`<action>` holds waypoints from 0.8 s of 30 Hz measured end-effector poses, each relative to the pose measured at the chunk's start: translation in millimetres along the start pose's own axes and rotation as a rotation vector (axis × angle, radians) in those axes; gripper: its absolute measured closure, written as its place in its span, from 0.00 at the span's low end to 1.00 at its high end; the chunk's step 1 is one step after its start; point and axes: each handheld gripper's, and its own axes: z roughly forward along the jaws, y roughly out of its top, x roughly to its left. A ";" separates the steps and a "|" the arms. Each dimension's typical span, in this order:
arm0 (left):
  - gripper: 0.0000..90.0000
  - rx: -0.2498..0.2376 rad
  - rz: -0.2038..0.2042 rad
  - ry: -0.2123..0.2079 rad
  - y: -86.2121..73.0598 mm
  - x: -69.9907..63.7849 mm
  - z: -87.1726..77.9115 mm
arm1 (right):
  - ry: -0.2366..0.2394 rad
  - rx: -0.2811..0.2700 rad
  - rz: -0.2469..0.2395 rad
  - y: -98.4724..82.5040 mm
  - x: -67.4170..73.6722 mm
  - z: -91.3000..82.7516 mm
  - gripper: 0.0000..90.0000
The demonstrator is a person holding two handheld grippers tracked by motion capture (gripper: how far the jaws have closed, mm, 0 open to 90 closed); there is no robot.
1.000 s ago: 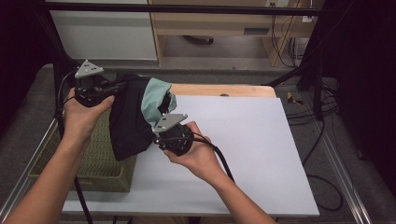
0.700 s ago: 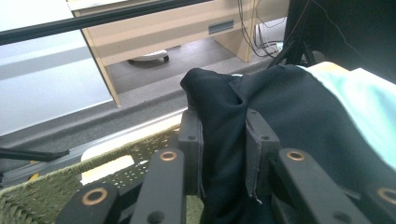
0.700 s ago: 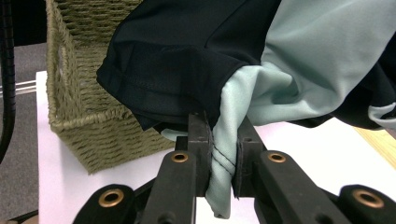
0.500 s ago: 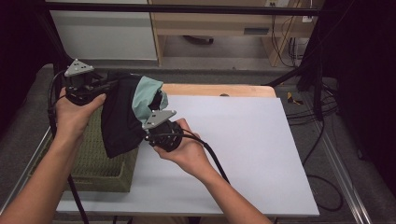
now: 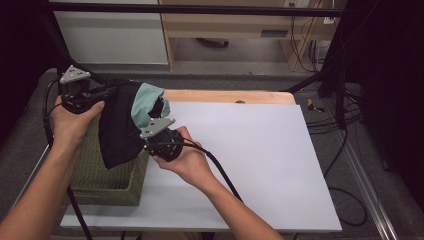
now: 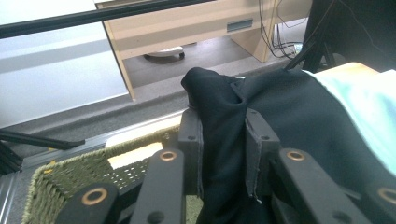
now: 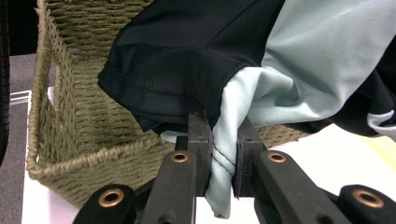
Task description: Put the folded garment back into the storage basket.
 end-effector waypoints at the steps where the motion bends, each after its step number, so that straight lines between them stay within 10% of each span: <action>1: 0.80 0.002 0.001 0.003 -0.5 0.8 -0.3 | 0.000 -0.002 -0.003 0.9 0.7 1.1 0.91; 24: 0.80 0.031 -0.011 0.052 -8.9 19.4 -5.5 | 0.031 -0.016 -0.015 13.5 12.6 24.7 0.91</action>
